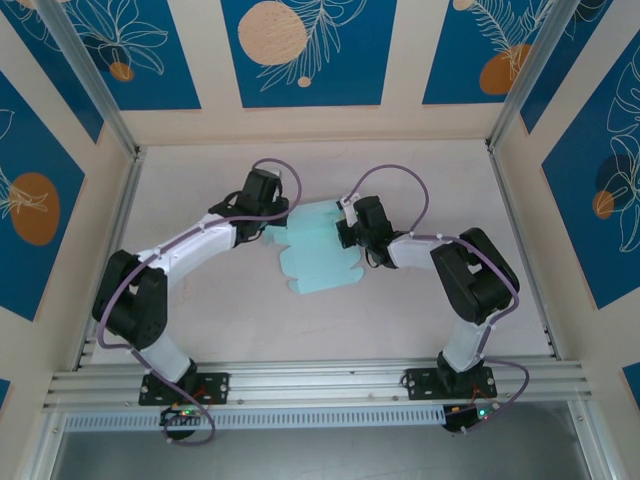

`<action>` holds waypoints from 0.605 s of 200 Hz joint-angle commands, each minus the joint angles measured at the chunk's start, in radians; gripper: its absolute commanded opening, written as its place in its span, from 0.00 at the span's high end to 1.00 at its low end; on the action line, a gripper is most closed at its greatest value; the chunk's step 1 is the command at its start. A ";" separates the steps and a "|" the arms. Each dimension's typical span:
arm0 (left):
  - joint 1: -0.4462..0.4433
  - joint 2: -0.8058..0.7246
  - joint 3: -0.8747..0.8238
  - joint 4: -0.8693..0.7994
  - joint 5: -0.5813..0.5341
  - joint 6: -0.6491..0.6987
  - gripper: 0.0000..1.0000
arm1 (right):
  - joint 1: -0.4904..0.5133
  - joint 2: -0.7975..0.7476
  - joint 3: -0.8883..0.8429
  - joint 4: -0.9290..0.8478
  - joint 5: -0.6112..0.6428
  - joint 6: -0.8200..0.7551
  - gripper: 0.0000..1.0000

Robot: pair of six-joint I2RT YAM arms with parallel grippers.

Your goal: Fold the paper box

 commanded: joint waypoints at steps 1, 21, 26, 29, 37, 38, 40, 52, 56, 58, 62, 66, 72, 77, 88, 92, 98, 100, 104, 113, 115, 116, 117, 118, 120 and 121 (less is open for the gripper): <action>-0.019 -0.012 0.005 -0.044 -0.068 -0.030 0.70 | -0.002 0.015 0.022 0.013 0.003 0.011 0.88; -0.024 -0.018 -0.013 -0.049 -0.091 -0.039 0.73 | -0.001 0.020 0.022 0.018 -0.003 0.018 0.88; -0.027 -0.016 -0.016 -0.052 -0.094 -0.039 0.74 | -0.002 0.020 0.021 0.018 -0.007 0.020 0.88; -0.027 -0.013 -0.017 -0.054 -0.095 -0.040 0.75 | -0.002 0.021 0.021 0.018 -0.009 0.021 0.88; -0.027 -0.009 -0.021 -0.054 -0.089 -0.046 0.76 | -0.002 0.023 0.020 0.020 -0.016 0.021 0.88; -0.028 -0.009 -0.022 -0.053 -0.087 -0.046 0.76 | -0.002 0.023 0.020 0.020 -0.016 0.022 0.88; -0.028 -0.008 -0.023 -0.051 -0.084 -0.048 0.77 | -0.002 0.024 0.020 0.020 -0.018 0.021 0.88; -0.032 -0.003 -0.034 -0.037 -0.071 -0.057 0.78 | -0.001 0.026 0.019 0.021 -0.028 0.021 0.88; -0.034 -0.001 -0.036 -0.034 -0.069 -0.062 0.79 | -0.002 0.027 0.020 0.021 -0.030 0.022 0.88; -0.037 0.000 -0.037 -0.033 -0.068 -0.064 0.79 | -0.002 0.026 0.020 0.022 -0.031 0.021 0.88; -0.039 0.001 -0.038 -0.032 -0.067 -0.066 0.80 | -0.001 0.028 0.018 0.022 -0.033 0.023 0.88; -0.043 0.003 -0.040 -0.031 -0.068 -0.069 0.80 | -0.002 0.030 0.018 0.022 -0.033 0.024 0.88; -0.046 0.005 -0.041 -0.031 -0.068 -0.073 0.81 | -0.003 0.030 0.019 0.022 -0.036 0.026 0.88; -0.049 0.005 -0.046 -0.029 -0.067 -0.077 0.81 | -0.003 0.032 0.018 0.022 -0.040 0.026 0.88; -0.051 0.002 -0.056 -0.025 -0.066 -0.093 0.83 | -0.003 0.036 0.019 0.023 -0.046 0.029 0.88; -0.051 0.001 -0.062 -0.022 -0.062 -0.100 0.83 | -0.003 0.039 0.019 0.024 -0.047 0.032 0.88; -0.050 -0.002 -0.074 -0.017 -0.061 -0.108 0.83 | -0.003 0.042 0.021 0.022 -0.049 0.033 0.88; -0.051 -0.004 -0.077 -0.015 -0.061 -0.111 0.83 | -0.003 0.042 0.021 0.022 -0.050 0.033 0.88; -0.051 -0.005 -0.085 -0.011 -0.062 -0.116 0.84 | -0.004 0.044 0.021 0.022 -0.054 0.035 0.88; -0.051 -0.009 -0.102 -0.001 -0.061 -0.127 0.84 | -0.003 0.047 0.023 0.022 -0.059 0.037 0.87; -0.050 -0.008 -0.105 0.000 -0.060 -0.129 0.84 | -0.003 0.047 0.022 0.022 -0.059 0.037 0.87; -0.050 -0.009 -0.108 0.001 -0.061 -0.130 0.84 | -0.003 0.047 0.022 0.022 -0.060 0.037 0.87; -0.051 -0.010 -0.109 0.002 -0.061 -0.131 0.84 | -0.003 0.048 0.022 0.022 -0.061 0.037 0.87; -0.051 -0.010 -0.111 0.003 -0.061 -0.132 0.84 | -0.002 0.048 0.022 0.022 -0.061 0.037 0.87; -0.051 -0.009 -0.114 0.005 -0.062 -0.133 0.84 | -0.003 0.050 0.024 0.022 -0.062 0.037 0.87; -0.051 -0.010 -0.115 0.006 -0.061 -0.134 0.84 | -0.003 0.049 0.024 0.022 -0.062 0.038 0.87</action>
